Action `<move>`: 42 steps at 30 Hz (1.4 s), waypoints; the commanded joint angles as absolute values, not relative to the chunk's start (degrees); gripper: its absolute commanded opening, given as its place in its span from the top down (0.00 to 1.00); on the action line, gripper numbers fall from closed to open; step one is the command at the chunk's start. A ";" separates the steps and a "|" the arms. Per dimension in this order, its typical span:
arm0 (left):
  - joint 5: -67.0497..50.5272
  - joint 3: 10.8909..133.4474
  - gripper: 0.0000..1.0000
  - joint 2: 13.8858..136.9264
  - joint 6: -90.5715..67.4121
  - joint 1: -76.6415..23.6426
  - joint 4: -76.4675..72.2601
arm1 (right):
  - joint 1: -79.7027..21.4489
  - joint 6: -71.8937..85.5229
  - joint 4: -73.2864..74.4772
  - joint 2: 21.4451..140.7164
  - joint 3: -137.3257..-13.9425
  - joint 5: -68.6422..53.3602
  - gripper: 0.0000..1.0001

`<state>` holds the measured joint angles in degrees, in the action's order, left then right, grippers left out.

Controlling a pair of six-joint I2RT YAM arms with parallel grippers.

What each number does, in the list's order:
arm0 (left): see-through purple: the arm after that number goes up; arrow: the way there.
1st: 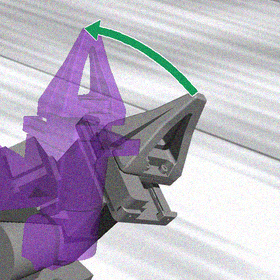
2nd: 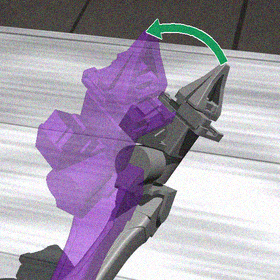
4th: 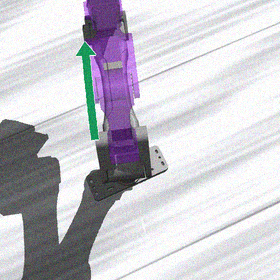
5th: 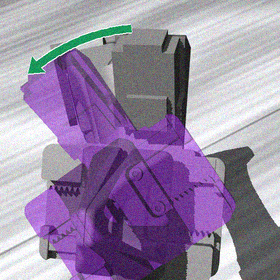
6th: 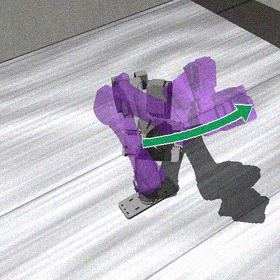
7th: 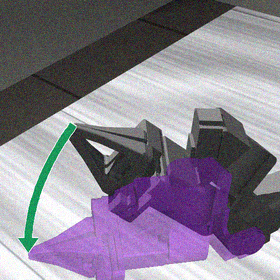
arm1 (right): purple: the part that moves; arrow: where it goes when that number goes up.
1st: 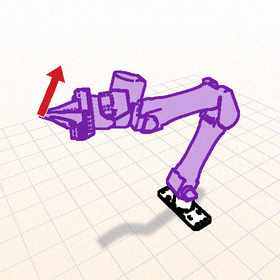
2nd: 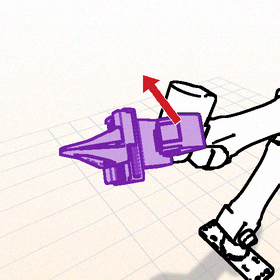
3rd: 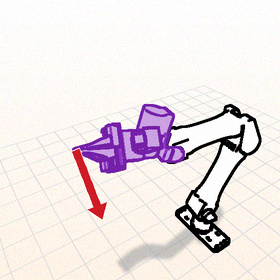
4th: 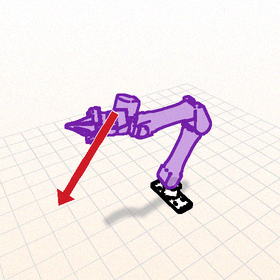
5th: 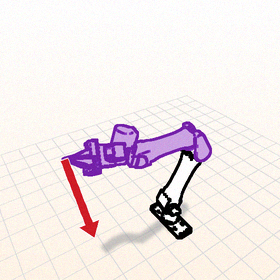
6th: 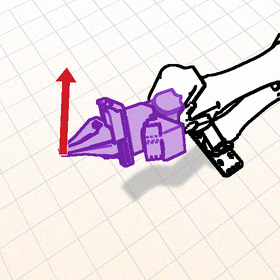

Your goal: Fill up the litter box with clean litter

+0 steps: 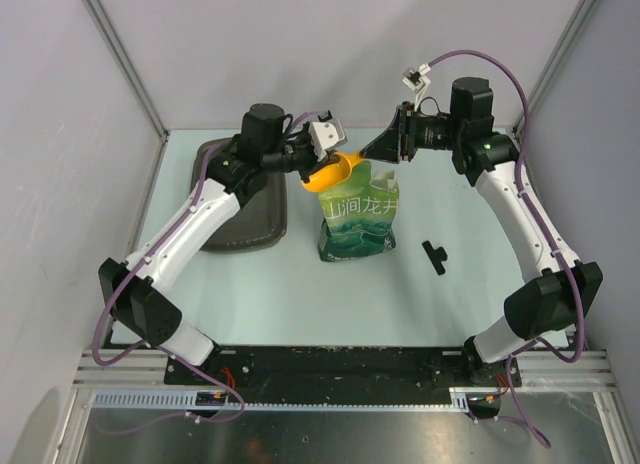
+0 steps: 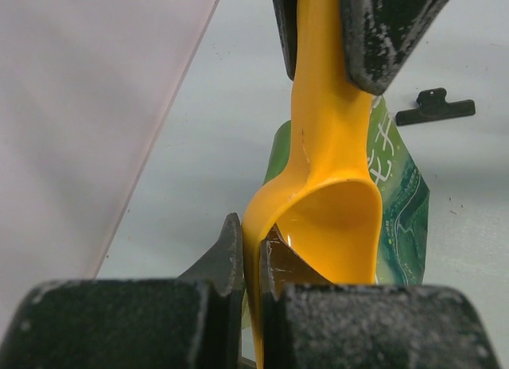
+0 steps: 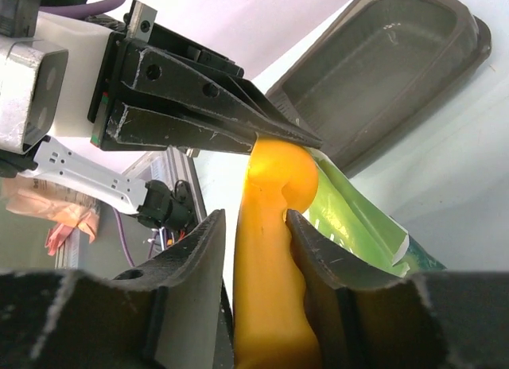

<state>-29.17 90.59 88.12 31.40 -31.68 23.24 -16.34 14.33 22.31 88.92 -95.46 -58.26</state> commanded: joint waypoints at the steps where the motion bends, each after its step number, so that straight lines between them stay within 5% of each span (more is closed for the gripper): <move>1: -30.67 93.34 1.00 88.68 29.97 -31.38 21.71 | -17.05 14.76 18.99 88.42 -96.06 -58.80 0.62; 4: -30.94 93.25 1.00 88.59 30.06 -31.38 21.71 | -17.14 15.20 18.55 88.50 -95.98 -57.75 0.71; 7: -31.37 93.25 1.00 88.59 29.44 -31.38 21.62 | -16.96 14.85 18.54 88.51 -96.06 -57.13 0.94; 9: -31.64 93.08 0.85 88.33 29.27 -31.38 21.62 | -16.35 14.77 18.46 88.42 -96.41 -56.87 1.00; 10: -31.21 93.08 0.60 88.24 28.92 -31.38 21.53 | -16.00 14.68 18.98 88.50 -96.85 -56.87 1.00; 13: -29.79 92.81 0.36 87.10 28.39 -30.77 21.71 | -12.05 13.54 22.13 89.03 -101.41 -55.46 1.00; 15: -31.11 91.77 0.24 86.05 27.60 -29.19 21.71 | -7.57 12.49 23.55 89.21 -104.40 -53.88 1.00; 19: -33.75 89.65 0.18 85.69 29.96 -27.77 22.24 | -1.77 7.40 31.70 89.21 -108.19 -49.32 1.00; 32: -44.47 94.75 0.23 95.00 29.53 -28.12 26.54 | 0.88 -1.07 37.71 83.06 -106.61 -45.89 1.00; 34: -45.61 94.75 0.30 95.53 29.45 -28.30 27.33 | 0.18 -0.62 41.20 84.80 -110.01 -45.27 1.00; 42: -50.36 94.04 0.90 95.10 27.60 -28.48 28.30 | -4.13 -4.30 52.01 86.57 -113.46 -42.02 1.00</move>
